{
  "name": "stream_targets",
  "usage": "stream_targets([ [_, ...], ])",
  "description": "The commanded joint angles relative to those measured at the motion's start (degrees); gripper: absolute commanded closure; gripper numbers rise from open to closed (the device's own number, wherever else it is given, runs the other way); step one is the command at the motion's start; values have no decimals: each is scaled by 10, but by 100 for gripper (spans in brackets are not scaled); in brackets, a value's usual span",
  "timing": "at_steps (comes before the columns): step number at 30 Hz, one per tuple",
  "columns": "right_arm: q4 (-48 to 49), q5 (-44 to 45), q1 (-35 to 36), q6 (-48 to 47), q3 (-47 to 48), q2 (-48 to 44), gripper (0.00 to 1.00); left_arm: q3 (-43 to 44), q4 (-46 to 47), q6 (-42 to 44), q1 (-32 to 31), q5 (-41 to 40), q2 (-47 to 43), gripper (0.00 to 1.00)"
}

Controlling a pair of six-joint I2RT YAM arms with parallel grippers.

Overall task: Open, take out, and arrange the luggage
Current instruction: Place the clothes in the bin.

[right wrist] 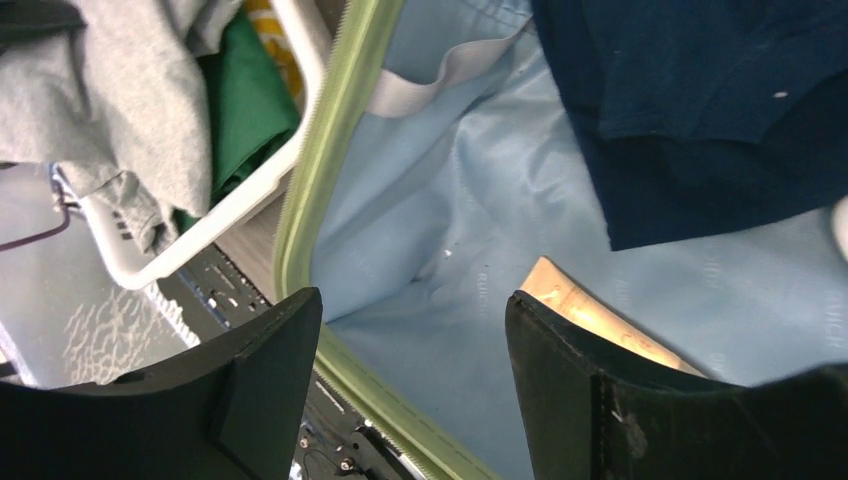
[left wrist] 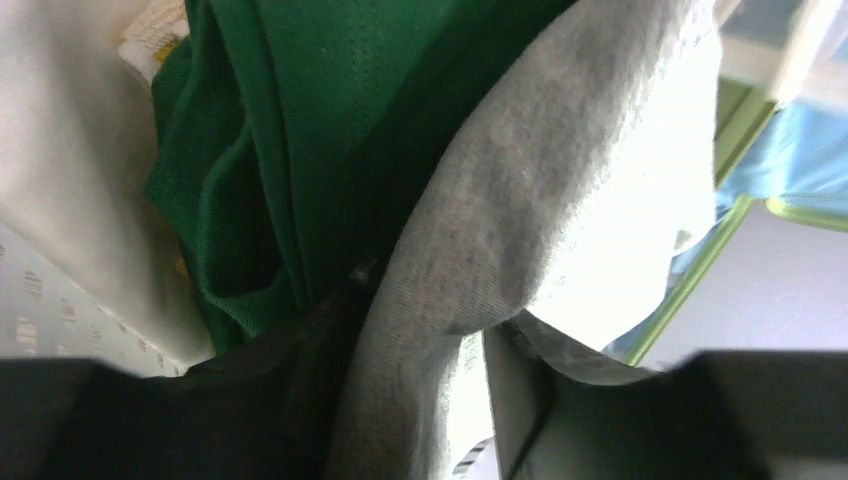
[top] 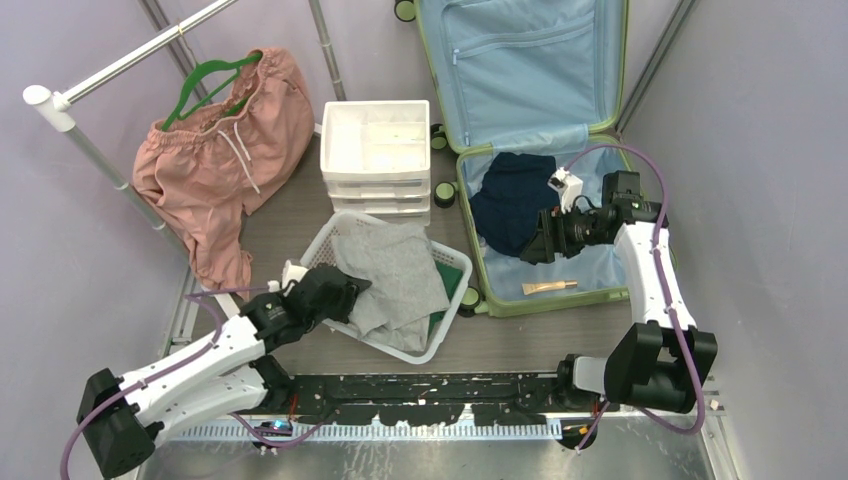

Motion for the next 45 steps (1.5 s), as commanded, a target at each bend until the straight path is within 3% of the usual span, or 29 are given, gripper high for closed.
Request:
stream_targets([
  [1,69,59,4,49,40,17,27,45,-26,-22,2,53,25,45],
  [11,125,192,95,13,116,138,22,169,-206,121,12,20,56,12],
  [22,166,329,192,-70,177,268,22,309,-357,307,23,3,101,10],
  [27,180,379,200,-83,181,315,24,335,-287,462,25,43,83,15],
  [32,170,380,198,-71,183,322,25,337,-147,656,26,208,94,19],
  [35,144,338,187,-57,185,293,24,356,-131,752,26,286,139,21],
  [39,112,266,166,-33,175,246,24,381,-144,864,26,284,188,21],
  [42,95,233,157,-26,156,208,24,386,-142,901,32,192,199,19],
  [45,85,213,146,-18,135,172,24,392,-138,883,115,211,207,17],
])
